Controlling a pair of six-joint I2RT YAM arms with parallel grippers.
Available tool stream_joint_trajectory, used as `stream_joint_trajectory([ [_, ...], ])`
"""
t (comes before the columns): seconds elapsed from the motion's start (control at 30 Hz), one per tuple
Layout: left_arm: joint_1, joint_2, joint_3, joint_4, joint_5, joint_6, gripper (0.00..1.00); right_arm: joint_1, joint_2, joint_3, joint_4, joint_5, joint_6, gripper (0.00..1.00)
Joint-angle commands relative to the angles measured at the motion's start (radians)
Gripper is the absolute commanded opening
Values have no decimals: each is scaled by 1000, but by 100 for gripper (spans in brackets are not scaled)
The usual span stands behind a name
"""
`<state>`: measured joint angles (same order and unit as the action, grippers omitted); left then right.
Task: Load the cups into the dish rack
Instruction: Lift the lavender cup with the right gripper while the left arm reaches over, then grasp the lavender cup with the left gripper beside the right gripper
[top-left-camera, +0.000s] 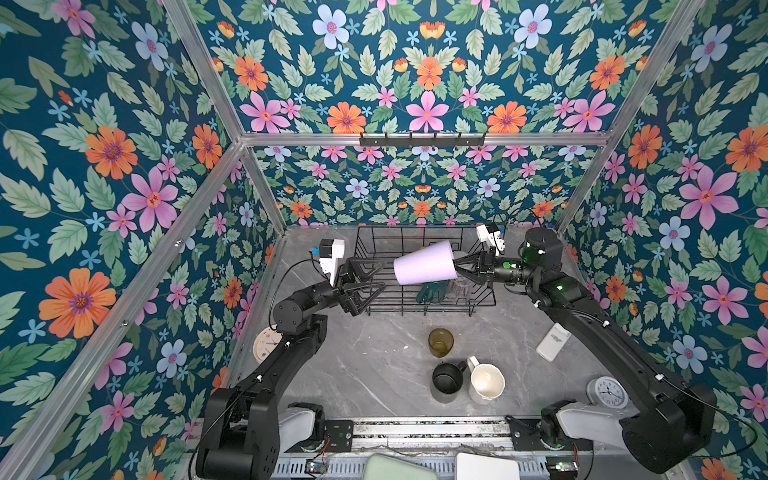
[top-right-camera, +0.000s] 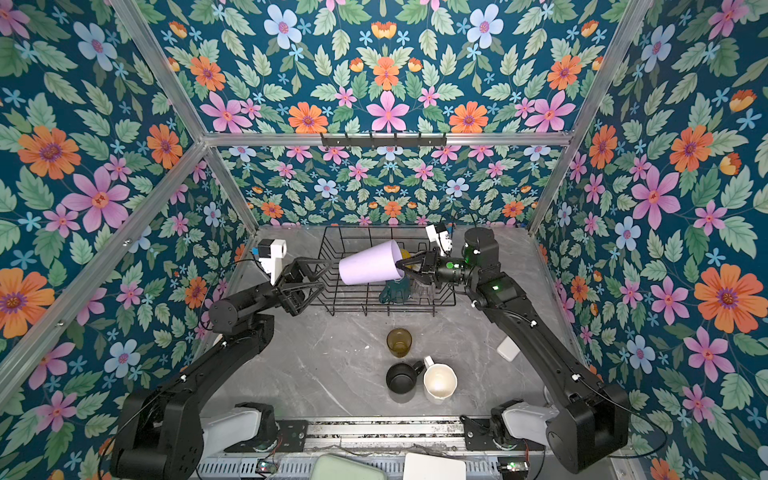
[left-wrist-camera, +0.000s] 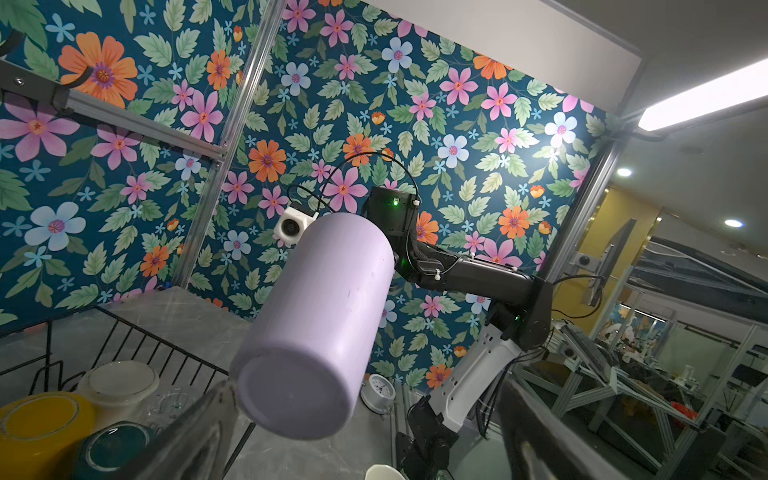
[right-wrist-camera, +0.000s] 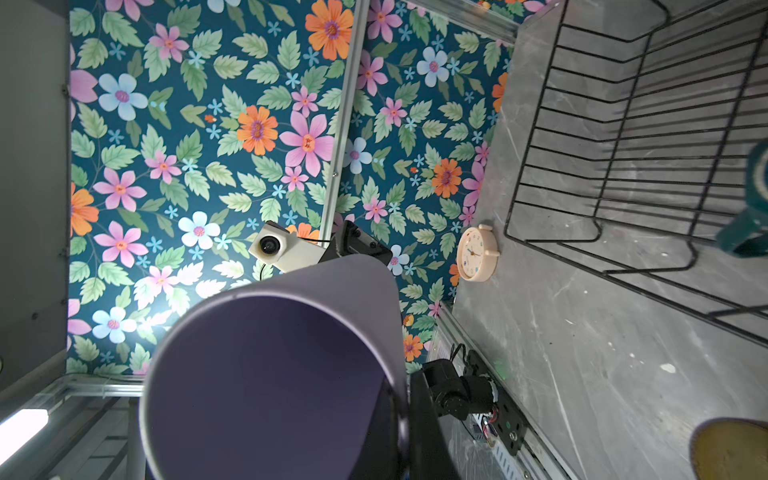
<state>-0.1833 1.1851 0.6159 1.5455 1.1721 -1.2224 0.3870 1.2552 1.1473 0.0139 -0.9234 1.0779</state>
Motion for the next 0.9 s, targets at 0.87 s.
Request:
stream_joint_trajectory([
  [0.87,1,-47,-2,-88,18,84,98,101,22,27,129,-11,43,0],
])
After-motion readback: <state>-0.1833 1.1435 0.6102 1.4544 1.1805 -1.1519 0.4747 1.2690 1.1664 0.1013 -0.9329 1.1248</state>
